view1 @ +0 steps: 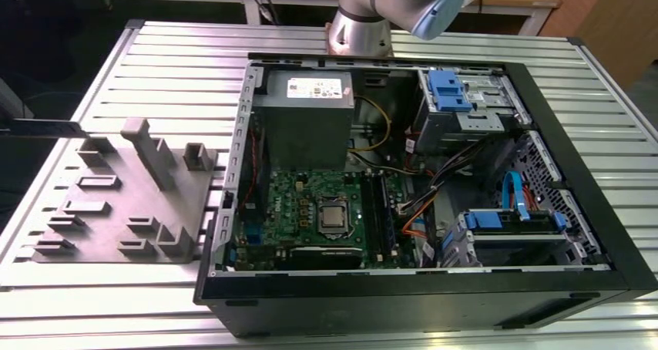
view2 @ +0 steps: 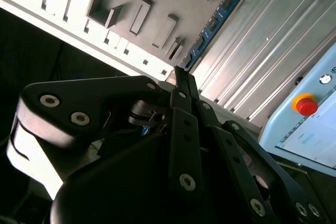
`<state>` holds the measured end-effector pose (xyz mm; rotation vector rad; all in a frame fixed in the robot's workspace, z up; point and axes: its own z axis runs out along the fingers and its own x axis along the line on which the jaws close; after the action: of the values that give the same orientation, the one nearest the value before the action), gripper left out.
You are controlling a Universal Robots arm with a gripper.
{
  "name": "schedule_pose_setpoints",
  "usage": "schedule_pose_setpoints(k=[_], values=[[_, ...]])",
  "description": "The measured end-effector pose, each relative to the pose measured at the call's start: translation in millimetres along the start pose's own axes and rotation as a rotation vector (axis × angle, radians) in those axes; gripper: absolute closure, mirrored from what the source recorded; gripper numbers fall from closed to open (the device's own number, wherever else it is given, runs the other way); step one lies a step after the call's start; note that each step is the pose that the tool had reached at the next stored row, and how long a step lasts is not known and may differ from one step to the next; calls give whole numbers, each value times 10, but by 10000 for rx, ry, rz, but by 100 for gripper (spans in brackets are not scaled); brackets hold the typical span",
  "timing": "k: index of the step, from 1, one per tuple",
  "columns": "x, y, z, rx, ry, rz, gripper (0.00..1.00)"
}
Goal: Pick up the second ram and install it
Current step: 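Pick up the second ram and move it above second insertion slot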
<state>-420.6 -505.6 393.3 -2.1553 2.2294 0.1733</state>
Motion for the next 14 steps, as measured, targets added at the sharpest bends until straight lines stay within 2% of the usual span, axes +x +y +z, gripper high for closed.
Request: schedule_pose_setpoints(k=[3,10,14], values=[[-4,2,-36,2,-5,0,92],[-4,2,-39,1,-5,0,92],[-6,-38,-41,1,-5,0,92]])
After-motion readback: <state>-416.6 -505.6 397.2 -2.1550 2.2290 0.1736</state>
